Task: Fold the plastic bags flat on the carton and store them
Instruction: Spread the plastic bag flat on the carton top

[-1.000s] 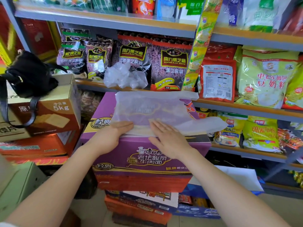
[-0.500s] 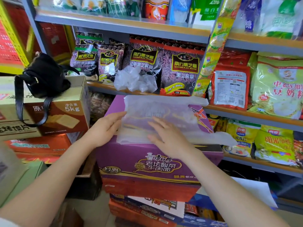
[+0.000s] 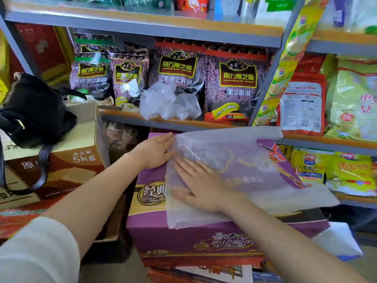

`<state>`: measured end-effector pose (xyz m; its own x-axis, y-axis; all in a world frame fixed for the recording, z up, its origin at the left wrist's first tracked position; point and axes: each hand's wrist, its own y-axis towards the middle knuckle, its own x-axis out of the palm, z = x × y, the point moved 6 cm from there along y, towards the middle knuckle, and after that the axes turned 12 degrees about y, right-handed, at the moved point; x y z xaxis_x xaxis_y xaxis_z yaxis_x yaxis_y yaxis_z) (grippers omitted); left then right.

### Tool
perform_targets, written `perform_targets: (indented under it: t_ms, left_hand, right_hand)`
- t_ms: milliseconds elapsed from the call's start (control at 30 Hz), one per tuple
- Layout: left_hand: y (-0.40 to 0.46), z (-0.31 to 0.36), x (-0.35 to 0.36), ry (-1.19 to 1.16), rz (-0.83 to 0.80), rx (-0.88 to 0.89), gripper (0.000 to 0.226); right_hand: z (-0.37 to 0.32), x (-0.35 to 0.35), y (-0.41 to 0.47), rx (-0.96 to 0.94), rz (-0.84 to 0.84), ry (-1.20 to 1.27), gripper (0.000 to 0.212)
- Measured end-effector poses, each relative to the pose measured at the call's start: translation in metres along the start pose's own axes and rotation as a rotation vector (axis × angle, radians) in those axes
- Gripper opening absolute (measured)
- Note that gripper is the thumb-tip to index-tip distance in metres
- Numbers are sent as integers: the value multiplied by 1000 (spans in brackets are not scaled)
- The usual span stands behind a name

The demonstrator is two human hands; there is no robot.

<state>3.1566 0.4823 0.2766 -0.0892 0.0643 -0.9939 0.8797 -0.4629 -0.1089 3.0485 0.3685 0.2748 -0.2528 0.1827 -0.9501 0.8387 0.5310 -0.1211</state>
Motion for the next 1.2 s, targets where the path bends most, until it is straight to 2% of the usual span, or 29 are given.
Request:
perform_targets:
  t_ms: [100, 167, 233, 267, 300, 333, 433, 500, 533, 633, 767, 867, 1000, 1067, 1133, 1200]
  left_hand:
    - [17, -14, -4, 118, 0, -34, 57]
    - [18, -1, -17, 125, 86, 21, 54]
    - [11, 24, -28, 17, 191, 90, 62]
    - [7, 33, -27, -46, 212, 84, 65]
    - [3, 37, -21, -67, 203, 58, 68]
    - [0, 39, -13, -49, 197, 15, 75]
    - [-5, 38, 5, 37, 155, -23, 116]
    - [-3, 35, 4, 103, 130, -24, 131]
    - [-3, 34, 3, 123, 112, -28, 133]
    - [-2, 32, 3, 151, 20, -58, 121]
    - [-1, 32, 2, 209, -51, -78, 123]
    - [-5, 33, -1, 250, 10, -71, 122]
    - [-23, 51, -6, 251, 163, 164, 122]
    - [-44, 70, -9, 84, 160, 271, 116]
    - [-68, 87, -15, -24, 168, 333, 111]
    - [-90, 106, -15, -11, 180, 346, 109]
  right_hand:
    - [-5, 7, -6, -9, -8, 26, 95]
    - [2, -1, -2, 19, 55, 161, 79]
    - [27, -28, 5, 151, 338, 402, 51]
    - [42, -41, 8, 222, 502, 446, 38]
    - [55, -50, 14, 284, 597, 425, 33]
    - [63, -53, 23, 309, 588, 375, 35]
    - [71, -31, 59, 235, 208, 154, 52]
    - [80, -23, 68, 232, 96, 54, 55]
    - [86, -25, 67, 246, 101, 38, 55]
    - [113, -32, 55, 341, 134, 44, 59]
    - [155, -40, 28, 502, 150, 41, 65]
    - [187, -45, 1, 641, 173, 63, 65]
    - [210, -55, -37, 818, 279, 17, 60]
    - [186, -61, -43, 714, 316, -18, 57]
    - [139, -62, -39, 471, 338, 43, 55]
    - [82, -52, -42, 232, 292, 158, 63]
